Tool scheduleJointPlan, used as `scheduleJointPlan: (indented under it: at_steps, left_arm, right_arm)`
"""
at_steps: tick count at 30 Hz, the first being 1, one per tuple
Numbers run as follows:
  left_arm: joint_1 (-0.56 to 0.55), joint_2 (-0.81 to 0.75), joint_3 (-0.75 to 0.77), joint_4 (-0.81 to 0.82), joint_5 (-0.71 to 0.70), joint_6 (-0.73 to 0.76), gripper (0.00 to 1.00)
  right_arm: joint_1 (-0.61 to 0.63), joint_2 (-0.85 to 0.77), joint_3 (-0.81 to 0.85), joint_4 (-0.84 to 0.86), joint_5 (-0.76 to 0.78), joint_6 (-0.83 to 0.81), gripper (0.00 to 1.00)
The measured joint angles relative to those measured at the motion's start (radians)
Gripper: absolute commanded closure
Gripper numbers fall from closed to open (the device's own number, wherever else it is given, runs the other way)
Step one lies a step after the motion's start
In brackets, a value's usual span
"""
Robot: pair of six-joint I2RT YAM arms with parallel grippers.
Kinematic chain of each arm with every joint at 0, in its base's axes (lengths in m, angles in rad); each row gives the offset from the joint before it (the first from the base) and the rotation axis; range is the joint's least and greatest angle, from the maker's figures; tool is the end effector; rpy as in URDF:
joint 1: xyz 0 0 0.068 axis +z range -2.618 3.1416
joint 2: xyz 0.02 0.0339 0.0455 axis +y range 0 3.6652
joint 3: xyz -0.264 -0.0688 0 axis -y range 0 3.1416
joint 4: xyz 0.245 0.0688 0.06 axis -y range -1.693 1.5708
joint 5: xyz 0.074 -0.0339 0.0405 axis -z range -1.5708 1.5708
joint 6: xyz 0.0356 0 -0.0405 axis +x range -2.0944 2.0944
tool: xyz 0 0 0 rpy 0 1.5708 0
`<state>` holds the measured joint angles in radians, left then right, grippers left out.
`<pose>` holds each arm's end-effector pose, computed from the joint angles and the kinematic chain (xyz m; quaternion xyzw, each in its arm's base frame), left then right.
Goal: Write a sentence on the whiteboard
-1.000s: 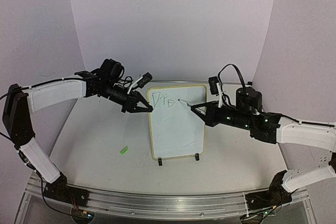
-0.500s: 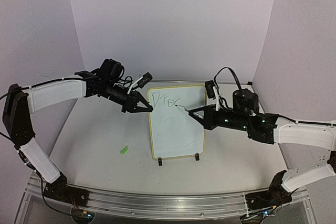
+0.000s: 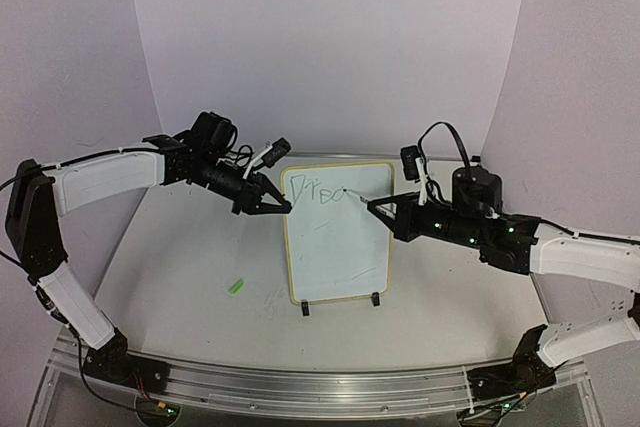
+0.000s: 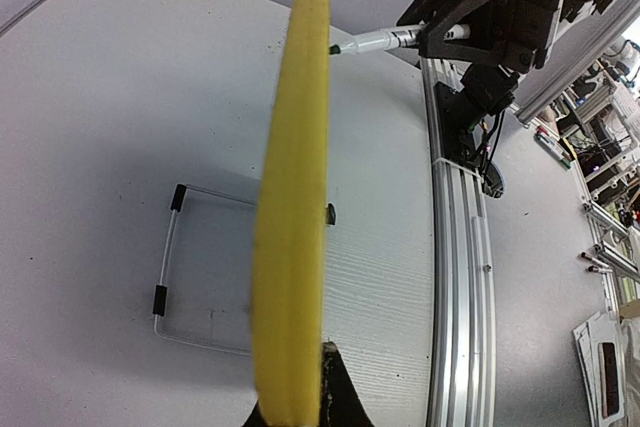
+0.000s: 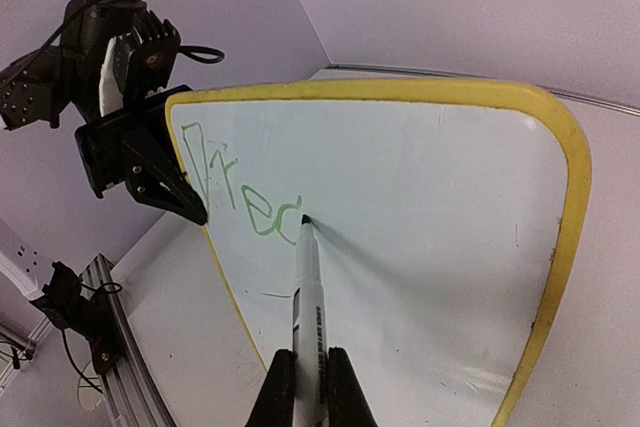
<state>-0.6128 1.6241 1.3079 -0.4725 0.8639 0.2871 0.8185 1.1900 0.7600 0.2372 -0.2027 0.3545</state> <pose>0.2740 -0.2258 0.2891 0.5088 0.6866 -0.4380 0.2788 0.1837 0.2067 0.2901 -0.2392 0.7326 0.4151 0.4836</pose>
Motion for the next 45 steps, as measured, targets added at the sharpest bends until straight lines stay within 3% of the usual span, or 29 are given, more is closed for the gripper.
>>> scheduleJointPlan:
  at_steps: [45]
  left_arm:
    - [-0.002,0.0,0.0,0.0,0.0,0.001,1.0]
  right_arm:
    - [0.0,-0.043,-0.027,-0.025,0.029,0.029,1.0]
